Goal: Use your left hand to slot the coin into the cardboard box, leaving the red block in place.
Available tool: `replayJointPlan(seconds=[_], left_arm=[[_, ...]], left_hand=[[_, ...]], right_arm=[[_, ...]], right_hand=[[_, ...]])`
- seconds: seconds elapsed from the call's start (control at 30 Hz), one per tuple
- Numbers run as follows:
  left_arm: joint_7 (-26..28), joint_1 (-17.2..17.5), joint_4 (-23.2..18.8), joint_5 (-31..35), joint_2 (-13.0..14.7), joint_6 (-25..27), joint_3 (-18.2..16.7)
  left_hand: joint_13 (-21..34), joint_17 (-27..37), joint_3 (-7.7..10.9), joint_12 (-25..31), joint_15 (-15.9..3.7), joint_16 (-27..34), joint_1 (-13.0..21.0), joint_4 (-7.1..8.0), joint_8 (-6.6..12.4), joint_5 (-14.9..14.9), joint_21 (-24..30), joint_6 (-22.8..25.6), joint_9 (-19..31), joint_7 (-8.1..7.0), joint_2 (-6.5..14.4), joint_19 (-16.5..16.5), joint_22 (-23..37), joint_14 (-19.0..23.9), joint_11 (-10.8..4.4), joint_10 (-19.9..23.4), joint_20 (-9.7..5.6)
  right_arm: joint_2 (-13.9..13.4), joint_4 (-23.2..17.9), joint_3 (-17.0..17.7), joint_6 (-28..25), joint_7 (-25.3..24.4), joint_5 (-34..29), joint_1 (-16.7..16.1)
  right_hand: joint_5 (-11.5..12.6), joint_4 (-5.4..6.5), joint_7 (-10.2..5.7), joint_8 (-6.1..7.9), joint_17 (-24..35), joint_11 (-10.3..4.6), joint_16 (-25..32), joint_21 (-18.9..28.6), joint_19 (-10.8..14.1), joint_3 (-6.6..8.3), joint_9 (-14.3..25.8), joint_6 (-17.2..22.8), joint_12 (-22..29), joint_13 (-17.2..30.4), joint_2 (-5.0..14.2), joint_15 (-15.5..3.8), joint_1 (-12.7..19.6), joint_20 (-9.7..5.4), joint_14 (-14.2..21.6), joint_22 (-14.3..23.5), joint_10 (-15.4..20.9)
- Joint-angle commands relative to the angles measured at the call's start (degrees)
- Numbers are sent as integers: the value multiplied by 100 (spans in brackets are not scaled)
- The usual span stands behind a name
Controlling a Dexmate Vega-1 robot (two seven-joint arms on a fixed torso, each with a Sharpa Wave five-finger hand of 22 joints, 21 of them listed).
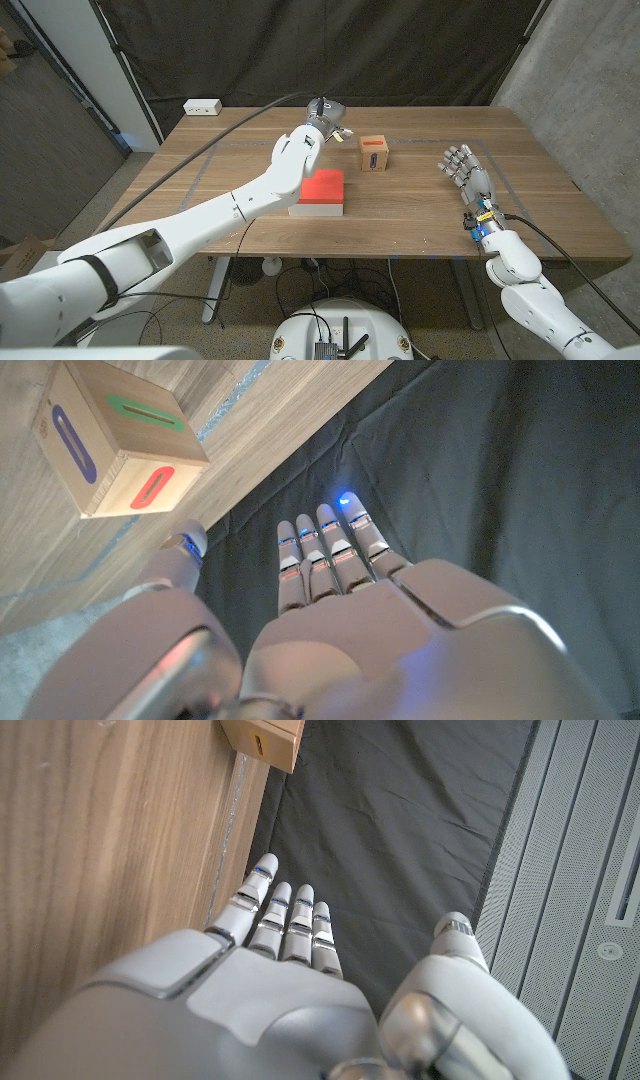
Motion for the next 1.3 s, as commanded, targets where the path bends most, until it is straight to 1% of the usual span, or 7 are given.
replayJointPlan(seconds=[0.03, 0.23, 0.47, 0.73, 1.03, 1.17, 1.3], left_arm=[[978, 1226, -816, -985, 241, -60, -1207], [1548, 1748, -1054, -2184, 370, -478, -1891], [2536, 2430, -1091, -3557, 415, -1182, -2637], [3440, 3162, -523, -5593, 280, -3079, -3461], [3422, 3442, 114, -7075, 234, -4499, -3755], [3414, 3452, 403, -7409, 160, -4977, -3742], [3208, 3429, 774, -7891, 29, -5487, -3675]], left_hand=[[3, 9, -136, -121, -143, -131, -135, 27, 31, -32, -193, -92, -59, 32, -118, -65, 3, -90, 69, -101, -386], [-12, 29, -405, -576, 116, -613, -643, 143, -36, -73, -826, -830, -181, 193, -233, -535, 8, -781, 294, -813, -262], [-11, 45, -532, -688, 205, -768, -922, 201, -45, -92, -1128, -1219, -210, 209, -261, -716, 12, -1110, 357, -1105, -226], [-16, 43, -583, -639, 200, -730, -1039, 219, 22, -87, -1216, -1123, -224, 244, -272, -674, 13, -1021, 344, -1002, -309], [-18, 38, -593, -629, 209, -724, -1067, 215, 24, -82, -1262, -1121, -230, 277, -267, -667, 13, -989, 371, -970, -288], [-20, 34, -596, -631, 208, -729, -1077, 207, 17, -80, -1286, -1143, -234, 282, -263, -640, 13, -991, 376, -971, -328], [-22, 29, -601, -645, 202, -739, -1086, 193, -6, -79, -1323, -1211, -238, 314, -262, -622, 12, -1000, 355, -1000, -365]], right_arm=[[48, 27, -106, 33, 62, -40, 78], [61, 14, -171, 71, 75, -116, 108], [20, -70, -227, -3, 51, -188, 114], [-42, -185, -303, -159, 39, -242, 173], [38, -149, -495, -274, 46, -314, 382], [129, -83, -552, -263, 169, -92, 430], [157, -79, -568, -278, 135, -61, 425]], right_hand=[[29, -28, -2, 3, 9, -5, 13, -21, 32, -10, 34, 52, -16, 4, 32, 11, 24, -3, 31, 14, 35], [28, -28, -23, 0, 9, -20, 6, -25, 24, -13, 33, 47, -20, 4, 27, 18, 21, -2, 14, 14, 26], [26, -25, -47, -1, 7, -27, -33, -50, -48, -19, 32, 52, -55, 3, 21, 19, 12, -5, -86, 14, -70], [22, -20, -50, -8, 4, -18, -63, -72, -133, -30, 30, 46, -92, -2, 10, 6, -6, -40, -174, 14, -195], [13, -14, -56, -46, -1, -37, -82, -72, -169, -45, 27, -44, -119, -13, -5, -26, -29, -109, -236, 12, -307], [6, -1, -203, -47, -5, -119, -109, -106, -331, -64, 25, -74, -118, -22, -18, 33, -65, 62, -340, 15, -374], [5, 3, -56, -48, -9, -53, -105, -86, -333, -73, 24, -87, -114, -27, -24, -27, -84, -78, -355, 15, -402]])
